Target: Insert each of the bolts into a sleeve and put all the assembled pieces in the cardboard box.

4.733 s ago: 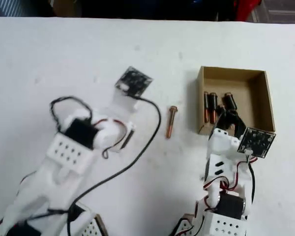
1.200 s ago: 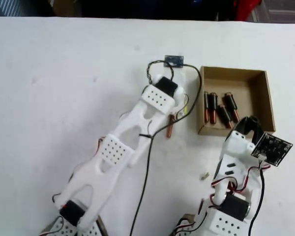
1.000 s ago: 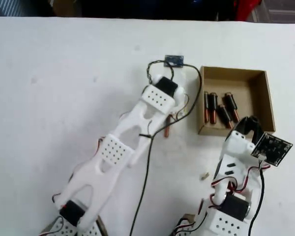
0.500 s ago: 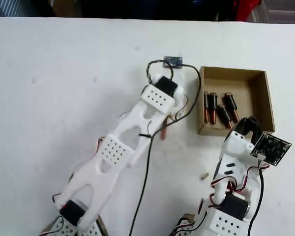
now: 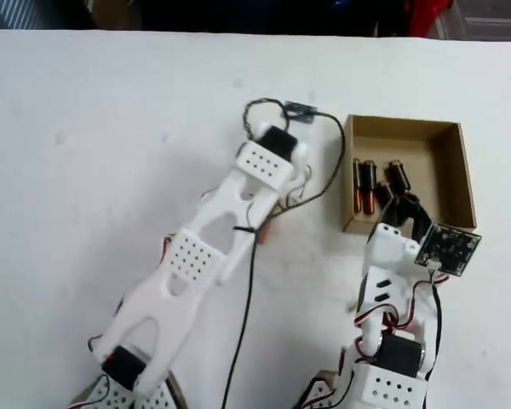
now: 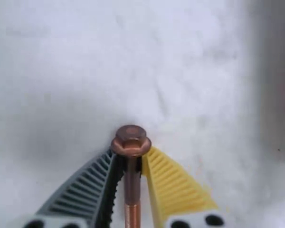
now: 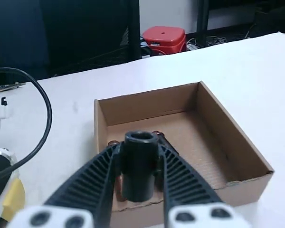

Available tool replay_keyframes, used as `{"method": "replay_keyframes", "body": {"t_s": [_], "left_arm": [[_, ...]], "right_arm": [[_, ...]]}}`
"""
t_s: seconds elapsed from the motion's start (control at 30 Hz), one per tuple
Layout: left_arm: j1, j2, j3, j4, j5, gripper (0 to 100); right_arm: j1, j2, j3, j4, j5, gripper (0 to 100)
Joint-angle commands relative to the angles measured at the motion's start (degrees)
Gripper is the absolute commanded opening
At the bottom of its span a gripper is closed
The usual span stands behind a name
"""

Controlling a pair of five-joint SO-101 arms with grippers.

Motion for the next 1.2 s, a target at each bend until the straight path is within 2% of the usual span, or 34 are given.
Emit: {"method": "replay_keyframes", "body": {"t_s": [0.0, 0.1, 0.33, 0.77, 1.1, 1.17], "left_arm": [[-5.4, -5.0, -0.8, 1.4, -0.7, 2], [-7.6, -6.2, 1.8, 1.4, -0.9, 2], [-9.7, -14.2, 10.9, 1.4, -6.9, 2], [-17.3, -35.8, 39.3, 1.0, -14.3, 2], [-19.7, -43.1, 56.3, -6.2, -14.4, 2], [-19.7, -44.9, 58.4, -6.3, -16.7, 2]], "right_arm": [[-3.0, -0.5, -0.6, -0.3, -0.1, 1.8], [-5.1, -0.5, -0.6, -0.2, -0.1, 1.8], [-10.9, -0.5, -0.6, 1.3, -0.1, 1.7], [-25.3, -0.5, -0.9, 0.9, -0.1, 1.7], [-37.3, -0.8, -2.5, -3.6, -0.1, 1.7], [-39.3, -0.8, -2.5, -5.4, -0.1, 1.7]]}}
